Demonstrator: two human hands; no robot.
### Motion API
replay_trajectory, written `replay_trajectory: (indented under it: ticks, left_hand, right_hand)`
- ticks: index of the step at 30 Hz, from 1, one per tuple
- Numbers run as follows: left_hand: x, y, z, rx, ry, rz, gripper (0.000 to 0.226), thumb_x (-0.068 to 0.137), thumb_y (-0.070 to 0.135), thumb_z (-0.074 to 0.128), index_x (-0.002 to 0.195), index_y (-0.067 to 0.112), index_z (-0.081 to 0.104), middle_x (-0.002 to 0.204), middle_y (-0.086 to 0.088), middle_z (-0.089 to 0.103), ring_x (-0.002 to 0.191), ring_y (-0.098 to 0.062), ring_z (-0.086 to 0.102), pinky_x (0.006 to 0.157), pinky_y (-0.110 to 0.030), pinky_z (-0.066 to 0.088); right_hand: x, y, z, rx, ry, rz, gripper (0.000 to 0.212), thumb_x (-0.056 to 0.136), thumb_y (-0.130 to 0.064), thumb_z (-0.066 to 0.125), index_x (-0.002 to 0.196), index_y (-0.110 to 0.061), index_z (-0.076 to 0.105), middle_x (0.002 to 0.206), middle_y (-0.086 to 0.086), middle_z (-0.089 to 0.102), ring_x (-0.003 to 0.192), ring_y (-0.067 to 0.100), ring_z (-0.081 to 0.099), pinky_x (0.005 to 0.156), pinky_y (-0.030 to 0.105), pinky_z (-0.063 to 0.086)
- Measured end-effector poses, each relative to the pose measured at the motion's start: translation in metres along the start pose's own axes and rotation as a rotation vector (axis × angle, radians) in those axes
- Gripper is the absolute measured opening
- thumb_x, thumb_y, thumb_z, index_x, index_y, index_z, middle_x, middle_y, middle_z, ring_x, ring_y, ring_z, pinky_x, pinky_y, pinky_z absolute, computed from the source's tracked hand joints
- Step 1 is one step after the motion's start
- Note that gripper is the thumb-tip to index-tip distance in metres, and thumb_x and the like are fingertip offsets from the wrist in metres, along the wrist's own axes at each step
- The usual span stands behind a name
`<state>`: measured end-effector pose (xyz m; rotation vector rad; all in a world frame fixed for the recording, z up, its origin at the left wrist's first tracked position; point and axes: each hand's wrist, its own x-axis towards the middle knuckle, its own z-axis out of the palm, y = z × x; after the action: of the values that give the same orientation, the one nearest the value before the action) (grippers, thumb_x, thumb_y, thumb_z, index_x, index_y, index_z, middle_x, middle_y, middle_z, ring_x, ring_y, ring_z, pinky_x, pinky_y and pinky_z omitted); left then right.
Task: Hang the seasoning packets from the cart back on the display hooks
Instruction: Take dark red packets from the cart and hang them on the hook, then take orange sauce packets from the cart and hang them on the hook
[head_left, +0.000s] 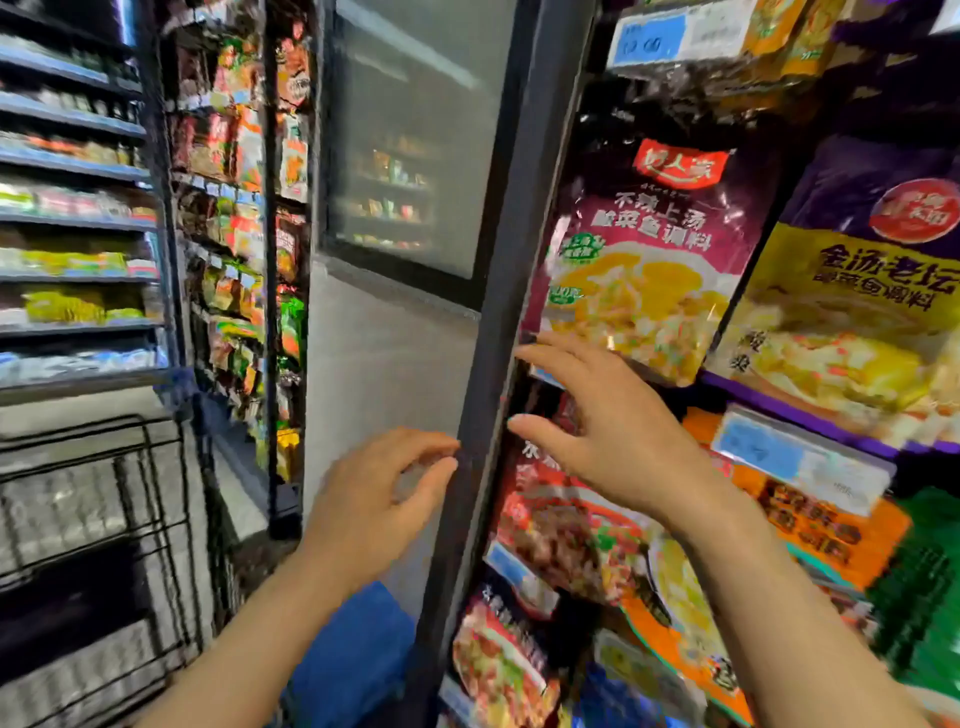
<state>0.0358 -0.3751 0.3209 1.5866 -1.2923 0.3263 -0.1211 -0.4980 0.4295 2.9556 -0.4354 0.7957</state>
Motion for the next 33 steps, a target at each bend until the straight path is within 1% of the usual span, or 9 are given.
replay_trajectory:
  ticks: [3, 6, 10, 13, 18, 21, 25, 30, 33]
  left_hand:
    - [-0.07, -0.018, -0.053, 0.084, 0.084, -0.204, 0.03, 0.08, 0.054, 0.043, 0.091, 0.038, 0.066, 0.085, 0.033, 0.059, 0.081, 0.005, 0.059, 0.07, -0.009, 0.044]
    - [-0.153, -0.041, -0.102, 0.184, 0.145, -0.44, 0.019, 0.084, 0.046, 0.05, 0.088, 0.036, 0.065, 0.078, 0.02, 0.065, 0.072, -0.001, 0.06, 0.064, -0.022, 0.049]
    - [-0.276, -0.067, -0.153, 0.362, 0.087, -0.752, 0.025, 0.088, 0.043, 0.057, 0.095, 0.024, 0.071, 0.084, 0.018, 0.062, 0.079, -0.009, 0.062, 0.067, -0.023, 0.05]
    - [-0.363, -0.075, -0.177, 0.457, 0.076, -1.016, 0.014, 0.088, 0.031, 0.062, 0.097, 0.025, 0.069, 0.092, 0.012, 0.064, 0.087, -0.015, 0.062, 0.067, -0.024, 0.044]
    - [-0.458, -0.081, -0.177, 0.63, -0.05, -1.126, 0.052, 0.084, 0.038, 0.047, 0.127, 0.01, 0.055, 0.127, -0.018, 0.054, 0.118, -0.038, 0.049, 0.097, -0.046, 0.041]
    - [-0.465, -0.086, -0.155, 0.695, -0.062, -1.112, 0.062, 0.08, 0.039, 0.049, 0.137, 0.015, 0.044, 0.141, -0.022, 0.04, 0.133, -0.041, 0.031, 0.103, -0.057, 0.035]
    - [-0.463, -0.09, -0.142, 0.826, -0.08, -1.149, 0.063, 0.082, 0.041, 0.042, 0.14, 0.016, 0.041, 0.149, -0.02, 0.029, 0.137, -0.037, 0.024, 0.107, -0.059, 0.023]
    - [-0.464, -0.089, -0.139, 0.887, -0.082, -1.155, 0.06, 0.086, 0.038, 0.041, 0.143, 0.018, 0.036, 0.153, -0.019, 0.017, 0.141, -0.034, 0.014, 0.111, -0.052, 0.014]
    - [-0.465, -0.092, -0.135, 0.939, -0.089, -1.153, 0.058, 0.087, 0.037, 0.043, 0.142, 0.019, 0.037, 0.154, -0.018, 0.014, 0.142, -0.033, 0.014, 0.112, -0.049, 0.015]
  right_hand:
    - [-0.013, -0.054, 0.049, 0.308, -0.146, 0.031, 0.052, 0.085, -0.046, 0.059, 0.133, -0.03, 0.046, 0.137, -0.009, 0.048, 0.126, 0.008, 0.043, 0.106, 0.025, 0.033]
    - [-0.033, -0.112, 0.11, 0.621, -0.392, 0.089, 0.043, 0.083, -0.042, 0.063, 0.125, -0.035, 0.054, 0.122, -0.012, 0.057, 0.11, 0.006, 0.055, 0.099, 0.033, 0.045]
    - [-0.068, -0.186, 0.196, 0.815, -0.799, 0.108, 0.053, 0.078, -0.052, 0.06, 0.127, -0.033, 0.052, 0.127, -0.011, 0.056, 0.116, 0.004, 0.053, 0.102, 0.03, 0.042]
    - [-0.101, -0.235, 0.248, 0.926, -1.087, 0.147, 0.031, 0.087, -0.034, 0.059, 0.117, -0.03, 0.054, 0.122, -0.007, 0.055, 0.115, 0.01, 0.052, 0.095, 0.026, 0.043]
    - [-0.159, -0.287, 0.327, 0.77, -1.397, 0.084, 0.008, 0.094, -0.034, 0.051, 0.1, -0.037, 0.055, 0.103, -0.013, 0.055, 0.112, 0.012, 0.05, 0.092, 0.025, 0.039]
    - [-0.179, -0.296, 0.363, 0.686, -1.562, 0.2, 0.043, 0.091, -0.04, 0.055, 0.131, -0.03, 0.043, 0.132, -0.01, 0.043, 0.122, 0.015, 0.046, 0.083, 0.021, 0.042]
    - [-0.194, -0.291, 0.41, 0.548, -1.552, 0.218, 0.061, 0.091, -0.04, 0.054, 0.142, -0.017, 0.031, 0.149, -0.001, 0.029, 0.132, 0.02, 0.036, 0.096, 0.027, 0.036]
    - [-0.19, -0.288, 0.459, 0.578, -1.493, 0.3, 0.038, 0.093, -0.024, 0.053, 0.128, -0.011, 0.045, 0.108, 0.001, 0.05, 0.101, 0.019, 0.056, 0.083, 0.031, 0.045]
    - [-0.159, -0.286, 0.499, 0.451, -1.322, 0.161, 0.041, 0.095, -0.014, 0.047, 0.134, -0.005, 0.04, 0.112, 0.007, 0.056, 0.105, 0.026, 0.055, 0.079, 0.023, 0.041]
